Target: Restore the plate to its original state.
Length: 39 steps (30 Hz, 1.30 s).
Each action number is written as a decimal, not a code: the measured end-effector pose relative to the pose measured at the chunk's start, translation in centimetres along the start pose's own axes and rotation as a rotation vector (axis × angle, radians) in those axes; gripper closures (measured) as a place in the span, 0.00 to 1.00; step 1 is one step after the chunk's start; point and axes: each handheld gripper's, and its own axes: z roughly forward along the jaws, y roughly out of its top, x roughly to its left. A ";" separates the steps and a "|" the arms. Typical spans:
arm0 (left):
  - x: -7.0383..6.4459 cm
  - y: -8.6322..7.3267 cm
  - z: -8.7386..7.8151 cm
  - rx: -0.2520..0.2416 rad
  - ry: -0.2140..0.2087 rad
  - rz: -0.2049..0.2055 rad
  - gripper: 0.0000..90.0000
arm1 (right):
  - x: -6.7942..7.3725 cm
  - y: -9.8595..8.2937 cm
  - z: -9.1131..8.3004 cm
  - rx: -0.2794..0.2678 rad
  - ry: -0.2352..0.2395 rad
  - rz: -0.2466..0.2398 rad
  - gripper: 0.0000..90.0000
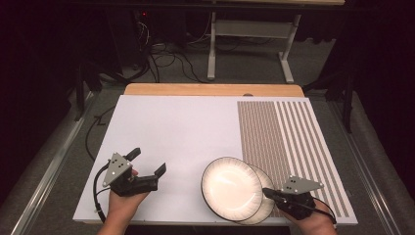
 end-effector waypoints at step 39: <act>0.3 0.0 -0.1 -0.004 0.019 0.007 0.00 | 0.0 0.0 0.0 -0.003 0.003 0.000 1.00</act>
